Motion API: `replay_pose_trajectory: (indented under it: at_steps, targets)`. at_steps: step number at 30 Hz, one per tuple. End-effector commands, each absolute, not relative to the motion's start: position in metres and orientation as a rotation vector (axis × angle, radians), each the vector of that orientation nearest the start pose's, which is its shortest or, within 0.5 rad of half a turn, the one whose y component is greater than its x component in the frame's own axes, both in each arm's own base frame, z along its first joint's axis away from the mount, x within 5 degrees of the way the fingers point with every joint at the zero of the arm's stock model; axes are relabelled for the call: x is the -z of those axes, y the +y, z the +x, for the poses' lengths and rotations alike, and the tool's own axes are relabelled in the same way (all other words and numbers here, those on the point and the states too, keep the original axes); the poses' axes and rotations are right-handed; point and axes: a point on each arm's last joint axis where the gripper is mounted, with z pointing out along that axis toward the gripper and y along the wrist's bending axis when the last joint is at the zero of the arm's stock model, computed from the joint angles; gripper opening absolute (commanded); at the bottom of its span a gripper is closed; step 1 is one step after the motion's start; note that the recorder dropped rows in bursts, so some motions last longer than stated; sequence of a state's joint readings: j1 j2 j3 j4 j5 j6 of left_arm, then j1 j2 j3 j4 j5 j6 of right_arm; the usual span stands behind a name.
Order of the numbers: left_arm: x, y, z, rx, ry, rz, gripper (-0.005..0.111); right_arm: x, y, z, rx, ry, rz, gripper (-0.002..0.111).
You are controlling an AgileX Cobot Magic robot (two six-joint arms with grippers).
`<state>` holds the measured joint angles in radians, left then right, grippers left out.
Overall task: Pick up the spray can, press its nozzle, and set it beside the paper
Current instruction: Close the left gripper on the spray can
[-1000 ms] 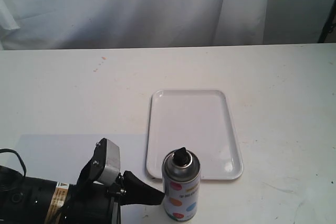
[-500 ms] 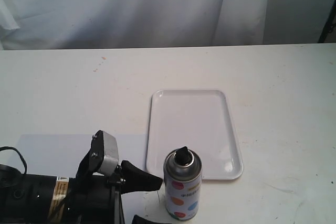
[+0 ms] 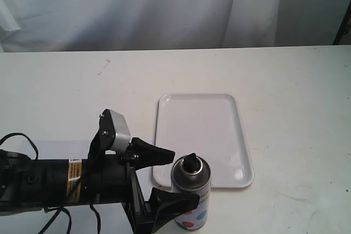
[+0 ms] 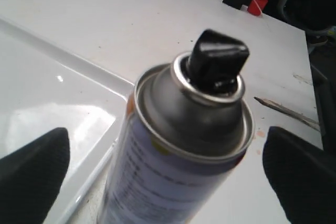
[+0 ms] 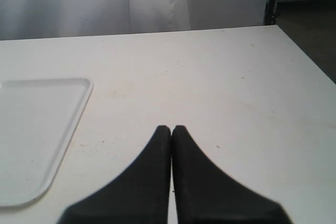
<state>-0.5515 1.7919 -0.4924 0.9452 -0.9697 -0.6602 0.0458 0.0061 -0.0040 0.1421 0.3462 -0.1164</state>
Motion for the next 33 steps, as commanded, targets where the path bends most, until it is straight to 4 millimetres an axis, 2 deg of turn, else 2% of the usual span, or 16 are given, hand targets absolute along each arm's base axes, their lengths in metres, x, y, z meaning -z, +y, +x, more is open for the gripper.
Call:
replay_pose_trajectory:
  at_steps: [1,8,12,18,25,33]
  targets:
    - [-0.128,-0.195,0.198,1.067,1.897,1.069,0.092,-0.182,0.007,0.053,-0.087,1.825,-0.056,0.0]
    - [-0.127,-0.196,0.199,1.037,1.902,1.105,0.092,-0.182,0.007,0.053,-0.087,1.825,-0.056,0.0]
    - [-0.119,-0.201,0.2,1.105,1.928,1.121,0.092,-0.182,0.007,0.053,-0.087,1.825,-0.056,0.0]
    - [-0.118,-0.206,0.208,1.111,1.913,1.123,0.092,-0.182,0.007,0.053,-0.087,1.825,-0.056,0.0]
    - [-0.106,-0.209,0.207,1.178,1.92,1.113,0.092,-0.182,0.007,0.053,-0.087,1.825,-0.056,0.0]
    - [-0.111,-0.214,0.213,1.204,1.894,1.087,0.092,-0.182,0.007,0.053,-0.087,1.825,-0.056,0.0]
